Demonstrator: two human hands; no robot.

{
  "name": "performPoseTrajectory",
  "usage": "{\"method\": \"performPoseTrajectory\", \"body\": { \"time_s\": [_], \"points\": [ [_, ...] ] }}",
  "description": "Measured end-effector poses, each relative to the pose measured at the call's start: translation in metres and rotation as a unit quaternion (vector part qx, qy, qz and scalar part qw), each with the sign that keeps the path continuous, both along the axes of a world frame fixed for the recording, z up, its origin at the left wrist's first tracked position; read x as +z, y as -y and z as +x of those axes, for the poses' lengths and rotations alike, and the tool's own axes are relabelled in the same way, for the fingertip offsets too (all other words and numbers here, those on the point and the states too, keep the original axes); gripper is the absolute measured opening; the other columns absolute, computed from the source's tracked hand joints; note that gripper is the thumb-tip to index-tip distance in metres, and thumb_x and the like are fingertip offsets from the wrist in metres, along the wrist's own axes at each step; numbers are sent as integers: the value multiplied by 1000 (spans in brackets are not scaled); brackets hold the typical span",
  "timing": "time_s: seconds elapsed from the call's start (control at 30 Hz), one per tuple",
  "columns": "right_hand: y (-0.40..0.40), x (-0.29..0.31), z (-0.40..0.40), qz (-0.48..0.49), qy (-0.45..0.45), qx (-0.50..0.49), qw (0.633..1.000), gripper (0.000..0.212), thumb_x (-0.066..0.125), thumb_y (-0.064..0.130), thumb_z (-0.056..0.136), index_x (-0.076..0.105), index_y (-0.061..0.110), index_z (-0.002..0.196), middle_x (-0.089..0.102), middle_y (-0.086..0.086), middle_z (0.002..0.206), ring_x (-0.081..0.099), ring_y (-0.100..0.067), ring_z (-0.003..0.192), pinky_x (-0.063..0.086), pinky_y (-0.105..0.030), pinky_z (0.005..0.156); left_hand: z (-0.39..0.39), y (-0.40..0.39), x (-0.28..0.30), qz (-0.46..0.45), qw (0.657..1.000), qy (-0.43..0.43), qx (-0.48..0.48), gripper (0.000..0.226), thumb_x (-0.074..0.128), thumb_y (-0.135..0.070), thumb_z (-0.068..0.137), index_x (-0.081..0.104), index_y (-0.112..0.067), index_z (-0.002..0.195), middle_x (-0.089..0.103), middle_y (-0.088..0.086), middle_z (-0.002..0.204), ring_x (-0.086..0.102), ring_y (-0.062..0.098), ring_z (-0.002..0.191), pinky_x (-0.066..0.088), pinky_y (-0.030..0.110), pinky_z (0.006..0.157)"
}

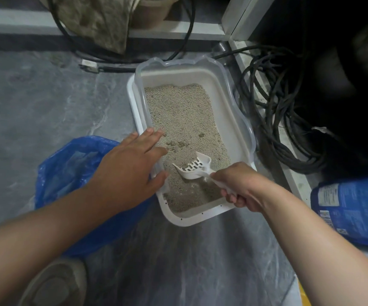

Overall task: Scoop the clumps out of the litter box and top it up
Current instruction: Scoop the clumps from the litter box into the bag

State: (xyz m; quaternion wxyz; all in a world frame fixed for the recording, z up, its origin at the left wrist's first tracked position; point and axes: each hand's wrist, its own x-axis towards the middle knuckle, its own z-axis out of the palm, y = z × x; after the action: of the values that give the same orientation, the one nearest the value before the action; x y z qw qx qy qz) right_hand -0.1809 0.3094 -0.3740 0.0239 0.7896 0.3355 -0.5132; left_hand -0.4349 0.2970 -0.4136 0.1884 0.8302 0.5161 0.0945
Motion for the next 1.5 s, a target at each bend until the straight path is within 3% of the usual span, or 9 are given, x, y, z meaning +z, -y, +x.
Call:
{"method": "performPoseTrajectory", "body": {
  "time_s": [0.13,0.37,0.73,0.9,1.1,1.23,1.37,1.5],
  "points": [
    [1,-6,-22,28,-31,-28,999,21,59,24,93,62,4,87,53,-7,50,37,-15,31,25,-16,37,-1,-2,0,-4,1000,3,5,55,54,-56,93,58,-26,139,29,4,165,23,17,153,23,43,124],
    [-11,-31,-56,81,-95,-97,987,22,58,23,96,60,6,81,52,-7,52,39,-15,32,26,-17,38,-2,-3,1,-14,1000,4,9,60,51,-59,92,57,-26,141,31,2,164,24,16,153,25,42,124],
    [-61,-50,-89,110,-108,-94,984,29,55,24,100,66,1,87,56,-8,54,43,-14,32,30,-15,37,-1,-4,3,11,1000,-17,0,59,58,-52,86,62,-21,136,47,7,154,41,24,145,30,42,118],
    [-79,-60,-98,123,-108,-86,983,31,54,26,100,65,0,86,56,-7,50,45,-15,32,33,-17,37,-1,-4,2,-9,1000,-11,1,62,49,-55,90,54,-25,144,37,3,161,31,20,151,28,41,121],
    [-101,-67,-113,126,-124,-101,979,29,54,30,99,63,3,95,61,-10,67,49,-15,39,37,-17,37,-2,-4,4,-10,1000,-25,0,65,39,-58,90,54,-26,145,40,1,159,31,19,150,24,38,121],
    [-99,-77,-107,127,-140,-77,979,29,54,31,99,64,4,96,66,-10,75,58,-19,54,46,-26,50,-4,-4,4,-11,999,-38,-3,68,39,-60,91,45,-28,151,33,-2,163,24,16,153,12,32,121],
    [-105,-75,-111,120,-146,-69,980,27,55,25,95,65,3,106,71,-15,88,67,-25,67,53,-34,61,-3,-4,5,-17,1000,-22,-6,65,40,-59,90,54,-27,145,36,0,161,28,18,151,27,41,122],
    [-108,-71,-120,124,-173,-100,972,25,53,23,91,64,4,102,65,-13,90,63,-26,78,51,-37,68,-3,-4,6,-10,1000,-18,-4,64,40,-59,90,55,-29,143,34,-1,162,27,17,152,20,37,122]
  ]
}}
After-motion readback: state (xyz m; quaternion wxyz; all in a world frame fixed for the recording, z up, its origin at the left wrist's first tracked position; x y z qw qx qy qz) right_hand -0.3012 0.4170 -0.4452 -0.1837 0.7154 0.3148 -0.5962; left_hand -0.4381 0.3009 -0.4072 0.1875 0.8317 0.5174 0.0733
